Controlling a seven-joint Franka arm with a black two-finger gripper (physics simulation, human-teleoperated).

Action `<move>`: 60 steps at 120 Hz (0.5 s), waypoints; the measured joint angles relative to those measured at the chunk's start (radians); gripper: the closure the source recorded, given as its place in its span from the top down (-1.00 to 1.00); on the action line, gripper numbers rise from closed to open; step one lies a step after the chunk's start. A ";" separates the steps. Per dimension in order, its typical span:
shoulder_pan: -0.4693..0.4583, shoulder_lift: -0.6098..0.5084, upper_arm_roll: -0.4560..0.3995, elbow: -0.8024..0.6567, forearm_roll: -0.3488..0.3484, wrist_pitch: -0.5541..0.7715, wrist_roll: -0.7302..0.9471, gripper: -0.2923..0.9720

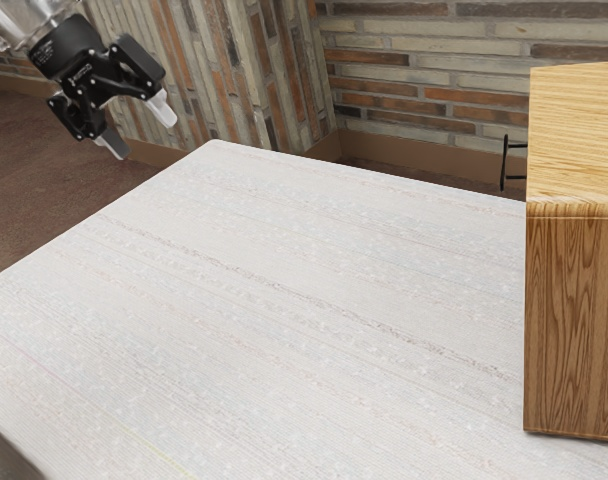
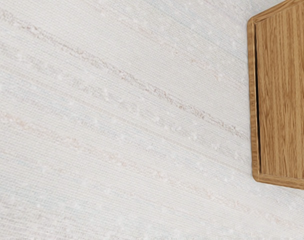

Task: Pull the drawer handle with one arm to open the drawer

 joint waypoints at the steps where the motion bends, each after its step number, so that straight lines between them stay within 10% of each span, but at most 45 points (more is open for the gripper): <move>1: 0.000 0.000 0.000 -0.003 -0.003 0.001 -0.001 0.53; 40: -0.016 0.014 0.003 -0.162 0.018 0.246 -0.022 0.54; 60: -0.167 -0.028 0.093 -0.187 0.052 0.484 -0.037 0.54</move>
